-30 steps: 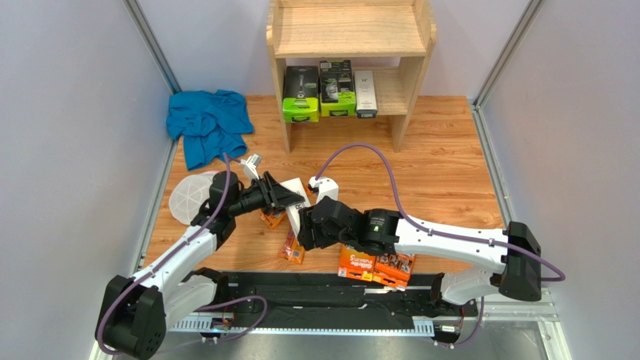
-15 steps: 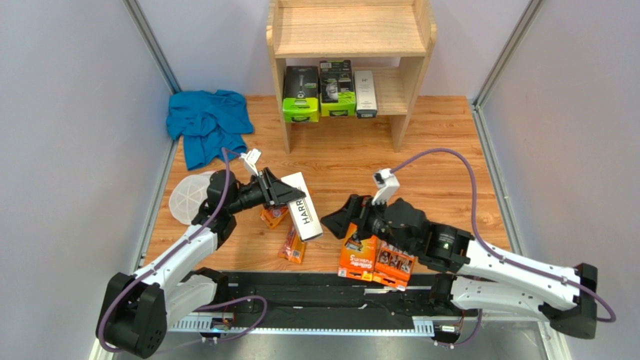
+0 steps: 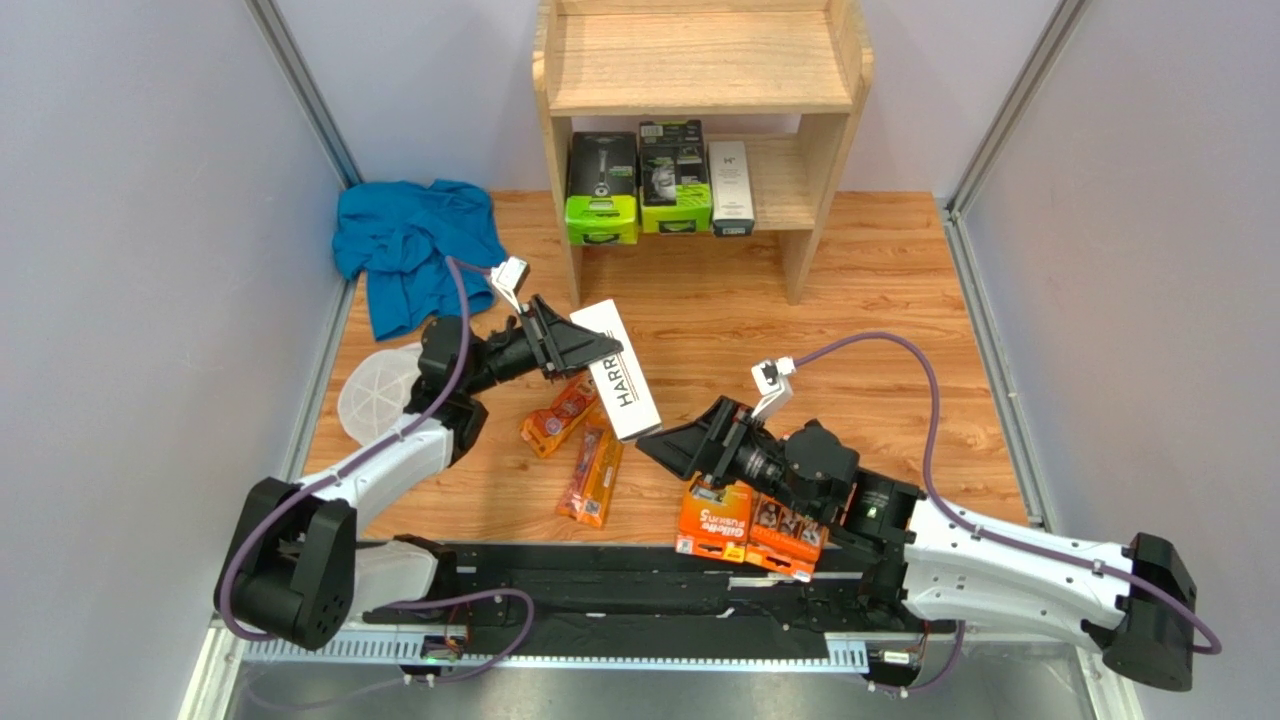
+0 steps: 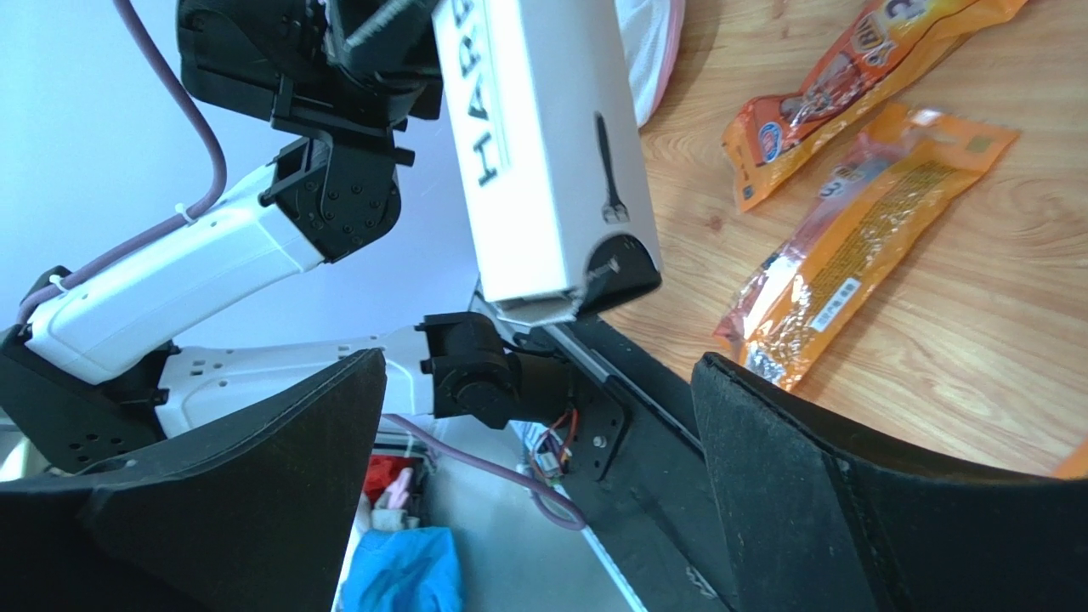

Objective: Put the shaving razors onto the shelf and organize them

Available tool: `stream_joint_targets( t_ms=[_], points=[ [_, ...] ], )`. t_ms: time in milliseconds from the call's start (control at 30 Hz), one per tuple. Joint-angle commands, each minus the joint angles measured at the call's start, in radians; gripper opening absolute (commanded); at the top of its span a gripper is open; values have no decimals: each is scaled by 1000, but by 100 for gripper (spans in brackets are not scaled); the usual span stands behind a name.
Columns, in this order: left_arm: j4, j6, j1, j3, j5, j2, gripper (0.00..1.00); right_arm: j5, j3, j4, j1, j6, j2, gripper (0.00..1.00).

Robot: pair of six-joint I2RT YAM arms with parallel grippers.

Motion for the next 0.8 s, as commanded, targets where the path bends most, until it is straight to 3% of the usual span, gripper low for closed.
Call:
stream_joint_targets(
  t_ms=[0,233,400,767],
  points=[
    [152,-59,2,78,21,27,26,-12,-56,267,0,72,39,92],
    [284,-144,-3,84,40,89,25,23,-45,342,-3,28,48,83],
    [361,-183,-18,61,24,109,25,20,-27,346,-26,20,67,82],
    [551,-286,-69,29,3,182,23,10,-8,410,-40,25,134,61]
  ],
)
